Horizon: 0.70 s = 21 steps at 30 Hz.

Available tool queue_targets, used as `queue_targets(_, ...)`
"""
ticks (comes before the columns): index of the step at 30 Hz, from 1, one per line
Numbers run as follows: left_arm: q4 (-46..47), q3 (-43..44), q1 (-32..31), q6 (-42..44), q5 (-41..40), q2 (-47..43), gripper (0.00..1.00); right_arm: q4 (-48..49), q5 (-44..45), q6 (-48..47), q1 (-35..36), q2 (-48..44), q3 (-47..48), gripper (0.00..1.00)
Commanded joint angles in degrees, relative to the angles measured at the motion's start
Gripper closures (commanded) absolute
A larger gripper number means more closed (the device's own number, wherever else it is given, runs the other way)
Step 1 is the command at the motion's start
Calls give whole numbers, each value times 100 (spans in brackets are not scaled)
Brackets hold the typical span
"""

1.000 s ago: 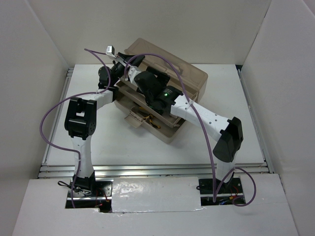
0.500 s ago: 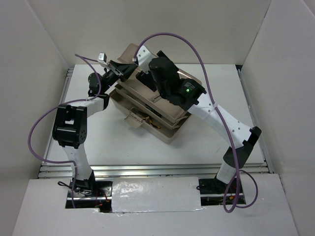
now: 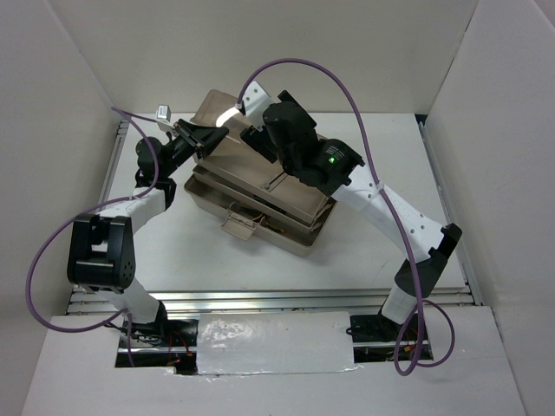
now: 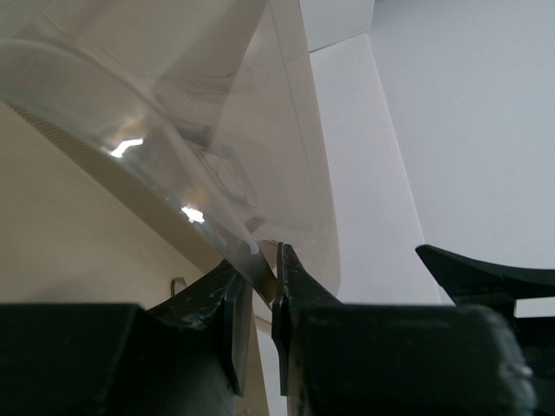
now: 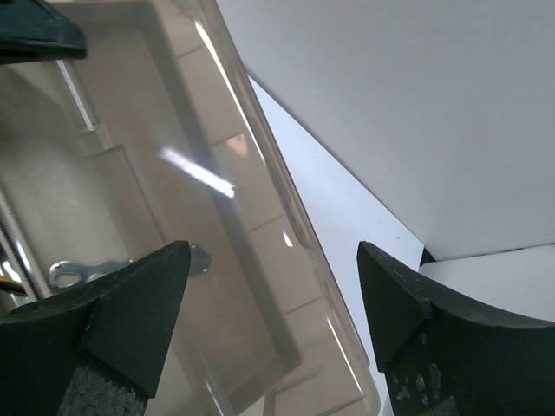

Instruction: Sort the tools into containers

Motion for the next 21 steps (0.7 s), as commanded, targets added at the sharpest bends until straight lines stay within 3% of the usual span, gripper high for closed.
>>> queue_targets(1, 318, -50, 89, 964, 410, -816, 72, 12, 105, 16, -98, -251, -40, 15)
queue_targets(4, -113, -383, 115, 1166, 542, -1194, 67, -23, 88, 42, -169, -260, -84, 14)
queue_targets(9, -1036, -884, 124, 1692, 709, -2046, 34, -14, 62, 43, -239, -339, -145, 14)
queue_targets(12, -1362, -1349, 151, 2018, 1042, -2539, 33, -23, 53, 51, -301, -365, -172, 14)
queue_targets(17, -2404, -1965, 335, 3018, 2316, -3487, 42, -49, 35, 78, -398, -409, -189, 14)
queue_targets(19, -3501, -1879, 668, 4395, 2772, -3977, 44, -84, 0, 95, -468, -401, -189, 14)
queue_targets(20, -4890, -1582, 782, 5036, 2923, -4146, 43, -85, -35, 104, -494, -409, -224, 15)
queue_targets(21, -5887, -1362, 966, 6756, 3055, -4383, 44, -93, -61, 122, -512, -453, -233, 15)
